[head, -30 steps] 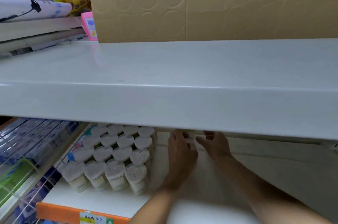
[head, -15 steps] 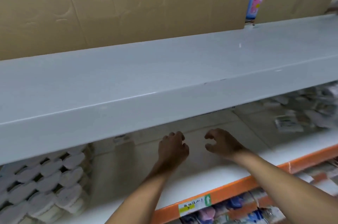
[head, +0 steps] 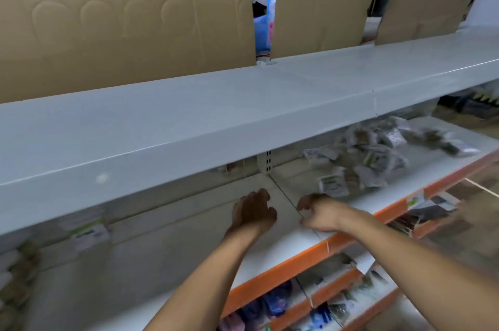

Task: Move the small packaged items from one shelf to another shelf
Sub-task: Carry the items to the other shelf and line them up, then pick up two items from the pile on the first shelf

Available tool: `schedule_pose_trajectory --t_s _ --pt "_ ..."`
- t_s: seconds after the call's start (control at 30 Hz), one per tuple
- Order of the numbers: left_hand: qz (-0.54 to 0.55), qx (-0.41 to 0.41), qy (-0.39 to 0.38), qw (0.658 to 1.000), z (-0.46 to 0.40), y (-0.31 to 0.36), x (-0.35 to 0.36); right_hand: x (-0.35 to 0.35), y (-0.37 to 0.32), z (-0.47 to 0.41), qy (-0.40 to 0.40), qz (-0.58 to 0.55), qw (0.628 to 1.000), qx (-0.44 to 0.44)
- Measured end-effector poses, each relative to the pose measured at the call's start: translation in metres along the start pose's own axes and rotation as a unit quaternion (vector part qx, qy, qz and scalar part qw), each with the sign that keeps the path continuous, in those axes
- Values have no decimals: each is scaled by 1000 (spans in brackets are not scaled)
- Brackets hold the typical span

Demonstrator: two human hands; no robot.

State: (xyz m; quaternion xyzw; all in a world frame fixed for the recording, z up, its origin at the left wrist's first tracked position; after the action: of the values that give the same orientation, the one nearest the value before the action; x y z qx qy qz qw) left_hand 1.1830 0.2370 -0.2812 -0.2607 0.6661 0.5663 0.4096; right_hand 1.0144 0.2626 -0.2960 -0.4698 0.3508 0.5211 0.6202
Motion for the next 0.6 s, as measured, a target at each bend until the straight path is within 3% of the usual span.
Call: schedule_pose_trajectory --t_s 0.43,0.6 --pt "-41 38 -80 995 -30 136 96 -40 136 40 71 -85 993 33" --pt "12 -7 -121 993 -47 143 125 -39 178 44 94 -108 988 63"
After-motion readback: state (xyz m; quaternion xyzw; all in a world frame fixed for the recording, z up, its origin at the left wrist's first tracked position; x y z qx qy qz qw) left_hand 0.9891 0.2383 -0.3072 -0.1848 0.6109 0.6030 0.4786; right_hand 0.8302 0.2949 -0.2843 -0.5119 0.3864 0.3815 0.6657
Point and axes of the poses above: each hand's wrist, its own z-axis away from the middle knuckle, its own x-axis out of the palm, y = z × x, the point moved 8 cm from there along -z, towards the middle knuckle, and after that the axes turned 3 degrees about z, right-handed, at the moved point
